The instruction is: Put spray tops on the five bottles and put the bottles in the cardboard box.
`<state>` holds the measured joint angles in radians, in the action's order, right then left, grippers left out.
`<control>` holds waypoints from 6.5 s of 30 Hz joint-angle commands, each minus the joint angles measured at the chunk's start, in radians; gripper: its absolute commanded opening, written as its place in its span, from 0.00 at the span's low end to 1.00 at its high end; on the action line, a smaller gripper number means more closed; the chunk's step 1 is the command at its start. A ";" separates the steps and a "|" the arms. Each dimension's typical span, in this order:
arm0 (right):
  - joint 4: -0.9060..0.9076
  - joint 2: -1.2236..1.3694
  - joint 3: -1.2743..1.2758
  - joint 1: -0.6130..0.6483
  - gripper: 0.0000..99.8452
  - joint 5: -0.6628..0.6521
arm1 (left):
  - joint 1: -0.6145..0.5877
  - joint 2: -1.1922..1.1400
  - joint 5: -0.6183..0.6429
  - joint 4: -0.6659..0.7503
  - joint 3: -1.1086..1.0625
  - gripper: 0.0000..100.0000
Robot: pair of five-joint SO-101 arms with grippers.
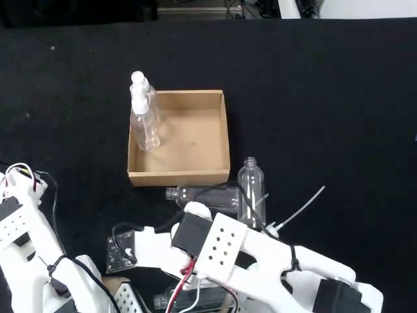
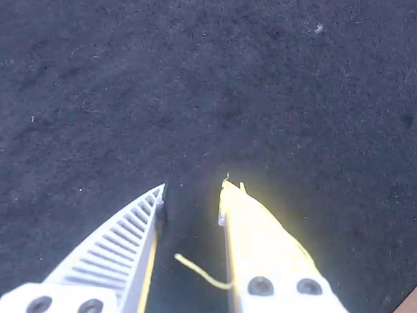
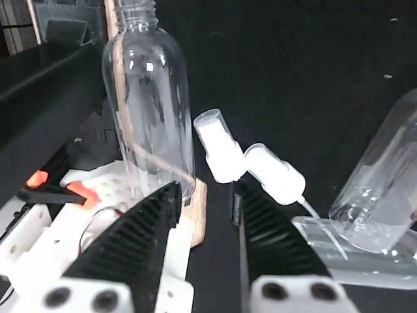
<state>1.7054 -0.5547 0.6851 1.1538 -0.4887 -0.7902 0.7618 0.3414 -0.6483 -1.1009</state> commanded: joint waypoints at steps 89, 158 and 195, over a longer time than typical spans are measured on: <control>-0.044 0.645 -1.098 -2.377 0.11 -0.508 | 1.991 -0.368 -0.542 -0.523 0.309 0.33; 0.054 0.189 -0.763 -1.927 0.11 -0.267 | 0.498 -0.026 -0.628 -1.099 1.293 0.21; -0.736 -0.166 0.381 -0.887 0.11 0.316 | -0.127 -0.066 -0.548 -0.316 0.278 0.33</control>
<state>0.9950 -0.6882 1.0641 0.2532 -0.1788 -0.9482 0.6974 -0.1926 -0.9429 -0.9843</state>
